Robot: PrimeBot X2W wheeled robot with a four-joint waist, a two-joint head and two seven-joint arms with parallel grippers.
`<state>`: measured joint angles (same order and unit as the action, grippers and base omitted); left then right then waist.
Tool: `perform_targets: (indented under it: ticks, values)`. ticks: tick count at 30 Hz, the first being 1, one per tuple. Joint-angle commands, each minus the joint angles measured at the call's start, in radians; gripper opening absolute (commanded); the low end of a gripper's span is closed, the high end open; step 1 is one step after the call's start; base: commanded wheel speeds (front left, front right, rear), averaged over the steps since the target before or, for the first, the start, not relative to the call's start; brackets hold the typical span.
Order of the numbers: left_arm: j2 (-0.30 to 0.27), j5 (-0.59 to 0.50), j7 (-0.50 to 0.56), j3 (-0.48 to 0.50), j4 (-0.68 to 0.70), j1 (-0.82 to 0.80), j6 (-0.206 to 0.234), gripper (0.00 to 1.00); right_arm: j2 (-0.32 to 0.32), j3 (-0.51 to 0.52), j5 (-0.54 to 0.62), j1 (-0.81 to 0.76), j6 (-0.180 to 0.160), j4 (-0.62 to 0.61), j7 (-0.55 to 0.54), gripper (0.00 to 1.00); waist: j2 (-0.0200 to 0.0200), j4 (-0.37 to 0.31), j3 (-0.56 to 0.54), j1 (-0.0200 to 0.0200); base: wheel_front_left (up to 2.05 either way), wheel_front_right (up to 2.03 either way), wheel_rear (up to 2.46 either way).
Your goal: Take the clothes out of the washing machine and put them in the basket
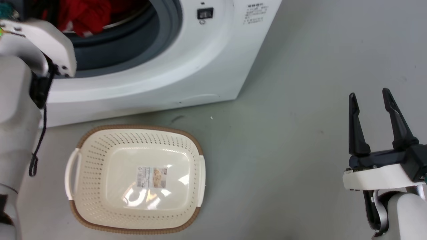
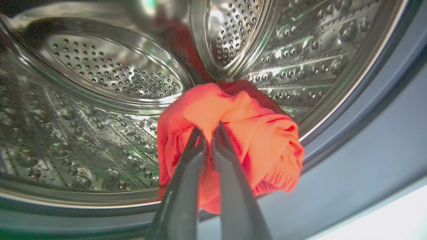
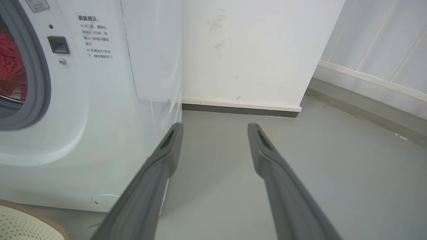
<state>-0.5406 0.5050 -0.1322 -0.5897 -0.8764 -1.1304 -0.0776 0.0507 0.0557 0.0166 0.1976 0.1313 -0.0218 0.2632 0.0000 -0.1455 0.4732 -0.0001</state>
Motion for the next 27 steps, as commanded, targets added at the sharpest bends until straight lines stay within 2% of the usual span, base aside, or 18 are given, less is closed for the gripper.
perform_targets:
  ticks: [1, 6, 11, 19, 22, 27]
  values:
    - [0.017, 0.007, -0.044, 0.000, 0.017, 0.045, 0.013, 0.00, -0.001, 0.006, 0.011, -0.022, -0.001, 0.007, 0.002, 1.00, 0.0000, 0.049, -0.094, 0.0001, 0.00, 0.00, 0.00]
    - [0.037, 0.015, -0.110, 0.003, 0.099, 0.149, 0.037, 0.00, -0.001, 0.011, 0.026, -0.056, -0.001, 0.015, 0.002, 1.00, 0.0000, 0.083, -0.175, 0.0001, 0.00, 0.00, 0.00]
    - [0.045, 0.019, -0.128, 0.016, 0.209, 0.243, 0.065, 0.00, -0.001, 0.023, 0.036, -0.083, -0.001, 0.018, 0.002, 1.00, 0.0000, 0.109, -0.231, 0.0001, 0.00, 0.00, 0.00]
    - [0.001, 0.015, -0.135, 0.055, 0.500, 0.461, 0.137, 0.00, -0.001, 0.047, 0.038, -0.117, -0.001, 0.026, 0.002, 1.00, 0.0000, 0.145, -0.309, 0.0001, 0.00, 0.00, 0.00]
    - [0.015, 0.061, -0.134, 0.088, 0.608, 0.558, 0.157, 0.00, -0.001, 0.055, 0.039, -0.128, -0.001, 0.028, 0.002, 1.00, 0.0000, 0.159, -0.328, 0.0001, 0.00, 0.00, 0.00]
    - [0.015, 0.087, -0.131, 0.085, 0.738, 0.702, 0.205, 0.00, -0.001, 0.063, 0.027, -0.134, -0.001, 0.023, 0.002, 1.00, 0.0000, 0.169, -0.337, 0.0001, 0.00, 0.00, 0.00]
